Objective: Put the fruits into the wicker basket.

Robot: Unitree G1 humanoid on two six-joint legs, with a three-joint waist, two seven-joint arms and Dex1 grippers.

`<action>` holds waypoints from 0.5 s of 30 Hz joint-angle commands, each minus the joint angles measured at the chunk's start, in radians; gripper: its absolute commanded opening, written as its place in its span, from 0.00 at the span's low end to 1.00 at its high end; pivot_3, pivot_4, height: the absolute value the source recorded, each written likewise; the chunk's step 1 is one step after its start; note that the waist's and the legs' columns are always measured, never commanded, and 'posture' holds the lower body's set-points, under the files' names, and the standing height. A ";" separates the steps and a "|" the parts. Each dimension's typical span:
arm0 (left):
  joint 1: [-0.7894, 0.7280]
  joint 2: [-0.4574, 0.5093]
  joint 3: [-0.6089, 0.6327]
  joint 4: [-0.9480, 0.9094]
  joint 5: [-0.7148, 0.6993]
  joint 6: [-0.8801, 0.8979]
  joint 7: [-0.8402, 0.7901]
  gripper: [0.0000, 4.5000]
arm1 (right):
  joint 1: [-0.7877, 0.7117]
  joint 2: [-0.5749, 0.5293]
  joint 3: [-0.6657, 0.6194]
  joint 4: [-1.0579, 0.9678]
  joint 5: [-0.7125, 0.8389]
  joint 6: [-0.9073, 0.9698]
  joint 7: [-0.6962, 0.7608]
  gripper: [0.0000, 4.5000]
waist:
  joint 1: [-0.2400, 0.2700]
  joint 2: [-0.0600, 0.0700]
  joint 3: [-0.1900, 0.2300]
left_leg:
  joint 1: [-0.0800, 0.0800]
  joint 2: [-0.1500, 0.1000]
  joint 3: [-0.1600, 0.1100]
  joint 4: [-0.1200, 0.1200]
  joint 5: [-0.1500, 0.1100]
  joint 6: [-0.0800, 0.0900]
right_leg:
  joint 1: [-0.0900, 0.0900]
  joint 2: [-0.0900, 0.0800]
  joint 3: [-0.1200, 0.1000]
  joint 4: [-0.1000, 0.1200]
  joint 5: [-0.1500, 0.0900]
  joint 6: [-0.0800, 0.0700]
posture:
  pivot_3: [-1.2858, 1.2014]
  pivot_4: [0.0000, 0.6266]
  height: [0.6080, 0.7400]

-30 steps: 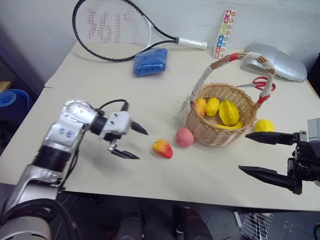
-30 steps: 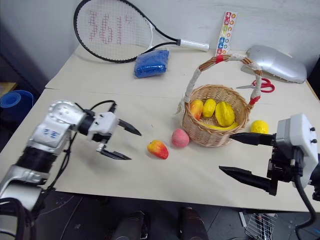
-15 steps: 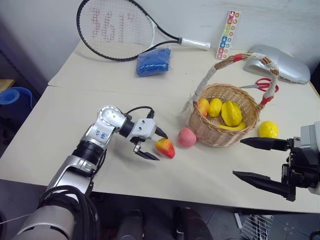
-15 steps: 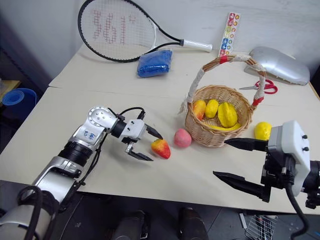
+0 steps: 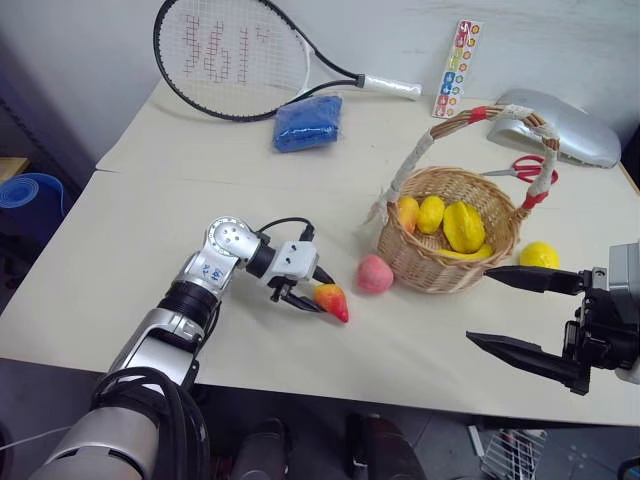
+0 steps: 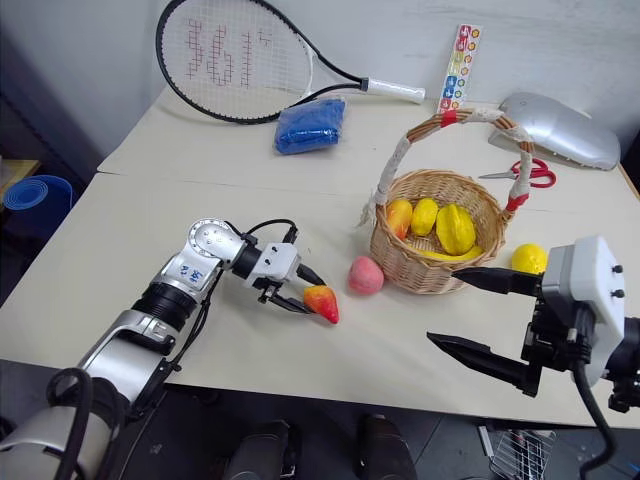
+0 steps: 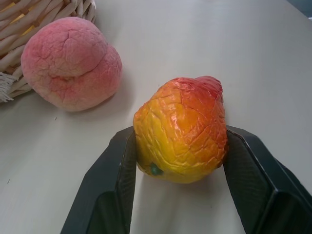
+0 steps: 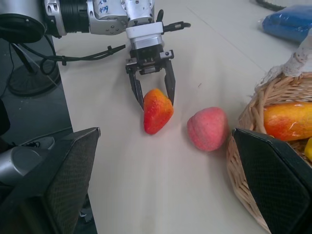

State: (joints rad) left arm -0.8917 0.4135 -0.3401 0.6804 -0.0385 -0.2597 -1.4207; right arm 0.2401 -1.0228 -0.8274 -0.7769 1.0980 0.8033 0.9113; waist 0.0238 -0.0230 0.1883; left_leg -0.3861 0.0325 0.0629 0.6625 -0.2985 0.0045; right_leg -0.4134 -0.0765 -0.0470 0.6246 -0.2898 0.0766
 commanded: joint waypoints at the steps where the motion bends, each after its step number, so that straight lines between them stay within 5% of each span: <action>1: 0.013 0.024 0.048 -0.080 -0.046 0.048 -0.013 0.50 | -0.005 0.012 0.006 0.001 -0.005 -0.028 -0.002 1.00 | 0.000 0.000 0.000 | 0.000 0.000 0.000 0.000 0.000 0.000 | 0.000 0.000 0.000 0.000 0.000 0.000 | 0.52 0.24 1.00; 4: 0.022 0.098 0.143 -0.325 -0.252 0.392 -0.089 0.50 | 0.000 0.025 -0.002 0.007 -0.002 -0.033 -0.014 1.00 | -0.005 0.000 0.000 | -0.001 0.000 0.000 0.000 0.000 0.000 | 0.000 0.000 0.000 0.000 0.000 0.000 | 0.52 0.24 1.00; 8: -0.035 0.102 0.215 -0.545 -0.373 0.713 0.048 0.50 | -0.005 0.044 -0.042 0.024 0.040 -0.024 -0.065 1.00 | 0.002 0.000 0.000 | -0.001 0.000 -0.003 0.002 0.000 0.000 | 0.001 -0.001 0.000 0.001 0.000 0.000 | 0.52 0.24 1.00; 15: -0.172 -0.085 0.120 -0.528 -0.235 0.886 0.405 0.50 | 0.016 0.066 -0.093 0.013 0.111 -0.019 -0.145 1.00 | 0.008 0.000 0.000 | -0.001 -0.005 -0.006 0.003 0.001 0.003 | 0.005 -0.001 0.000 -0.001 0.001 0.006 | 0.52 0.24 1.00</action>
State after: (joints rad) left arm -1.0315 0.3594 -0.1770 0.1420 -0.3235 0.6288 -1.0895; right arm 0.2544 -0.9669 -0.8815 -0.7468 1.1799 0.7881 0.7847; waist 0.0321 -0.0235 0.1886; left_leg -0.3873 0.0273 0.0565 0.6658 -0.2977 0.0079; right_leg -0.4085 -0.0777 -0.0466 0.6236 -0.2890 0.0830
